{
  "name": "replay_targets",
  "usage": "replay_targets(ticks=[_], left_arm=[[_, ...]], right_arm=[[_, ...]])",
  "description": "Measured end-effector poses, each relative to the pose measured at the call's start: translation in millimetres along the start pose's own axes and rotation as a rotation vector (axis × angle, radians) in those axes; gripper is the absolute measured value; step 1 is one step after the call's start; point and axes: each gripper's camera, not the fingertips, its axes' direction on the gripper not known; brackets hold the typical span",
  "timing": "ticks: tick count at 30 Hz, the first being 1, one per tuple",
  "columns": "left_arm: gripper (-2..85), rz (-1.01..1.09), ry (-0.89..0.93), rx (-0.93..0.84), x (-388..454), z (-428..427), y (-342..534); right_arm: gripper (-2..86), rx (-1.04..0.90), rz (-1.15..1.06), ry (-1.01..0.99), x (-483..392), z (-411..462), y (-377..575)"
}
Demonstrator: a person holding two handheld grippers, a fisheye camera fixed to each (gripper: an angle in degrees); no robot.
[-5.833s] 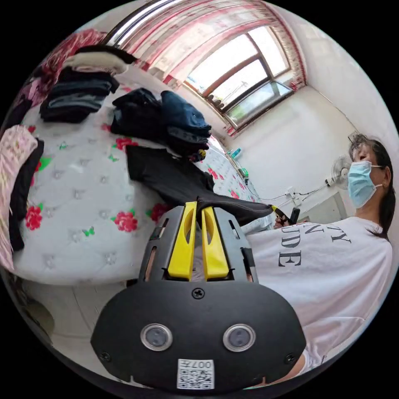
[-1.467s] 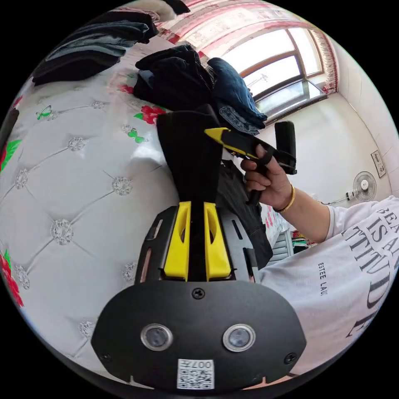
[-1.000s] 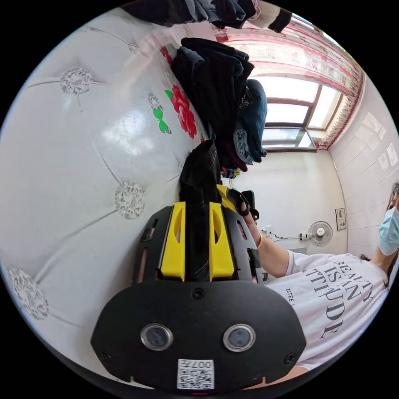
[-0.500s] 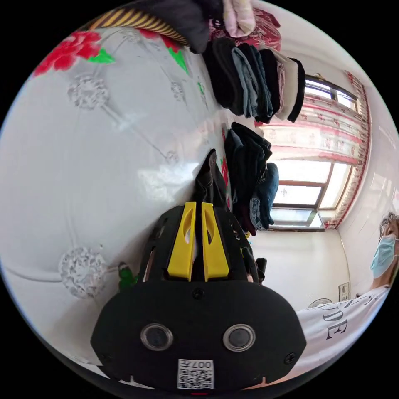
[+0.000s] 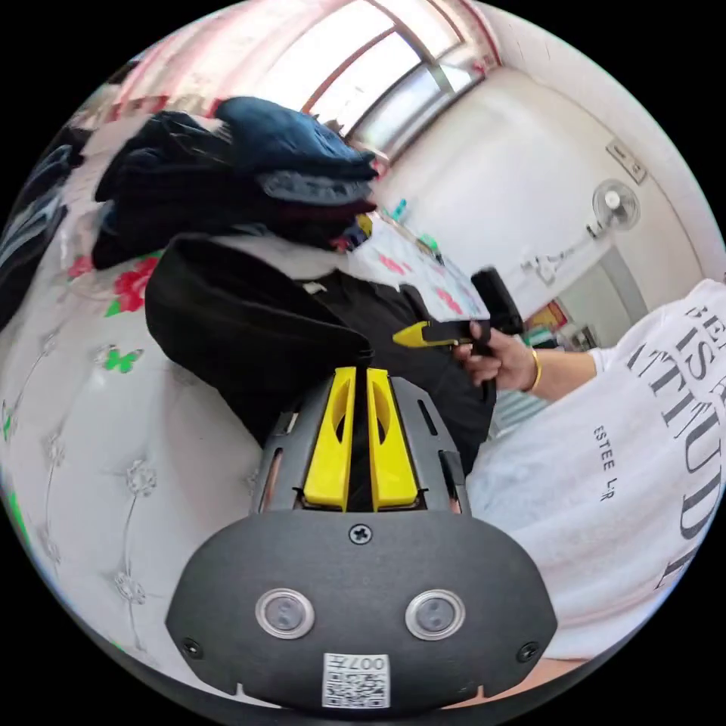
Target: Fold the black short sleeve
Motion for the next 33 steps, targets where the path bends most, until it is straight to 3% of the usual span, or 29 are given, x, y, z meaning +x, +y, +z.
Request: replay_targets(ticks=[3, 12, 15, 18, 22, 31, 33], left_arm=[[3.1, -0.017, -0.002, -0.194, -0.7, 63.1, -1.4], [5.7, 0.015, -0.035, -0.057, 46.8, 60.8, 4.1], [5.4, -0.056, -0.117, -0.050, 42.3, 67.0, 6.0], [5.7, -0.227, -0.207, -0.206, 15.2, 107.6, 13.1], [5.4, -0.344, -0.168, -0.123, 5.7, 109.5, 11.5], [3.8, -0.454, -0.183, -0.032, 11.6, 95.9, 5.7], [3.4, -0.460, -0.198, -0.026, 13.0, 91.5, 4.8]], right_arm=[[6.1, 0.059, 0.093, 0.020, 19.4, -32.5, 22.6], [6.3, 0.193, 0.179, 0.073, 41.2, -105.6, 53.4], [6.3, 0.269, 0.195, 0.128, 46.8, -137.3, 51.3], [6.0, 0.402, 0.274, 0.271, 59.7, -186.4, 58.0], [5.7, 0.607, 0.501, 0.373, 98.5, -252.5, 90.8], [2.6, 0.563, 0.549, 0.357, 134.9, -267.2, 70.8], [1.2, 0.550, 0.578, 0.253, 138.2, -274.5, 73.1]])
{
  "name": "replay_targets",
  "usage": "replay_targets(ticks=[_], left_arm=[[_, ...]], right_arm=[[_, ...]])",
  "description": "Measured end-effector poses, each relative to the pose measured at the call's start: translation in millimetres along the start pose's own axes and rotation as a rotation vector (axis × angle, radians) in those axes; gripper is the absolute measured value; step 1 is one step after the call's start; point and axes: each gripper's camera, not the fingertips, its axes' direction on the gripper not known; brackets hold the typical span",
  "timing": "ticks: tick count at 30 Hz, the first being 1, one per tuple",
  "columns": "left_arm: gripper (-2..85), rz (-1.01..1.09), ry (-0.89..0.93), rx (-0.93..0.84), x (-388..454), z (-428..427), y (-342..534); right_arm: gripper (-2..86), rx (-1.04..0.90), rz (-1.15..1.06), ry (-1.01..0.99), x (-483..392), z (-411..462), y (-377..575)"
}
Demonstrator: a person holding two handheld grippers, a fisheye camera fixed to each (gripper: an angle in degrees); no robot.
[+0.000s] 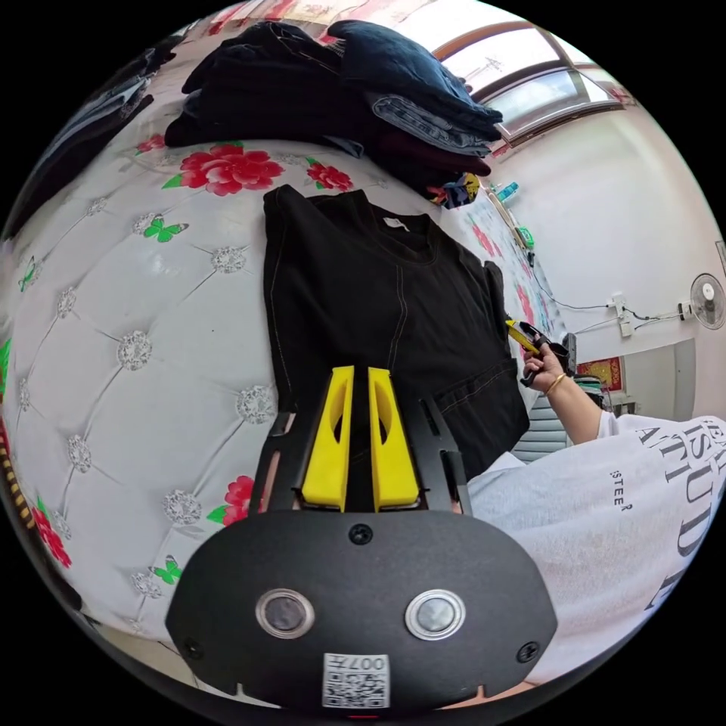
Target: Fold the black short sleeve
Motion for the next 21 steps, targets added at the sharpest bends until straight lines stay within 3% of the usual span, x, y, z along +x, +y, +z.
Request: replay_targets(ticks=[7, 12, 15, 18, 21], left_arm=[[0.7, -0.075, -0.001, 0.032, -16.9, -10.8, 7.3], [0.5, -0.149, 0.062, 0.070, -36.0, -15.3, 9.8], [0.9, -0.141, 0.073, 0.102, -39.7, -26.2, 10.1], [1.3, -0.126, 0.057, 0.126, -43.6, -39.8, 14.7], [1.6, -0.143, 0.050, 0.152, -53.0, -51.6, 25.5]], right_arm=[[0.0, 0.233, 0.318, -0.429, 66.1, -64.0, 86.7], [-0.1, 0.317, 0.395, -0.443, 43.9, -60.5, 108.6], [-0.1, 0.259, 0.147, -0.382, -42.9, -53.7, 79.3], [-0.1, 0.045, -0.355, -0.239, -177.5, -26.3, 82.3], [0.0, -0.210, -0.825, -0.119, -284.6, 23.3, 149.8]])
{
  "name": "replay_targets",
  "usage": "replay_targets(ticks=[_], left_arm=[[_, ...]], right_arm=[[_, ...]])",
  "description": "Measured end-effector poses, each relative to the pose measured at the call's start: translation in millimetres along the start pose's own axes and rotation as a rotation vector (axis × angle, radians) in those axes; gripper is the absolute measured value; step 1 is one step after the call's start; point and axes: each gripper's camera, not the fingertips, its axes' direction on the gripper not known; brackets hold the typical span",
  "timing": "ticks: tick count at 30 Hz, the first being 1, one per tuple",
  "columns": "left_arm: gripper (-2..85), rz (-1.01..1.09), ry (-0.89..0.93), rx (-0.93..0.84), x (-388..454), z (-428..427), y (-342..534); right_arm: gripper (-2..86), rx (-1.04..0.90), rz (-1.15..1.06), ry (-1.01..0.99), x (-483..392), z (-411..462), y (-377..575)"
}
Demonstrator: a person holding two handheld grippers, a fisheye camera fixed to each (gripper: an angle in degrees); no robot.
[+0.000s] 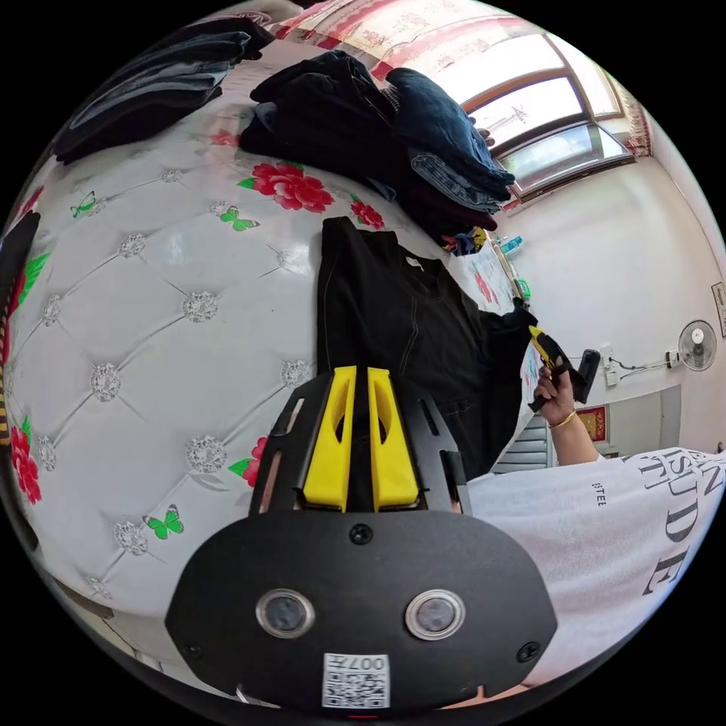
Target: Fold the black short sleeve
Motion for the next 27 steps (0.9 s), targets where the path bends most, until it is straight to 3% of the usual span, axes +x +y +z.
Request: replay_targets(ticks=[3, 8, 16, 21, 27], left_arm=[[2.1, -0.037, 0.004, 0.020, -13.7, -9.5, 11.1], [3.6, -0.077, 0.016, 0.012, -31.0, -16.0, 25.5], [6.3, -0.020, -0.007, -0.071, -45.4, -38.9, 49.4], [7.9, 0.000, 0.007, -0.165, -55.9, -47.1, 74.5], [9.3, 0.037, -0.042, -0.258, -49.6, -36.4, 87.7]], right_arm=[[0.4, -0.243, -0.175, 0.054, -66.8, 77.6, 12.9], [2.1, -0.422, -0.094, 0.045, -91.4, 151.3, 37.9], [5.5, -0.260, 0.031, 0.236, -101.9, 61.1, 62.0], [7.2, -0.340, 0.164, 0.321, -76.5, 27.9, 103.7], [4.8, -0.465, 0.137, 0.316, -83.7, 48.6, 106.3]])
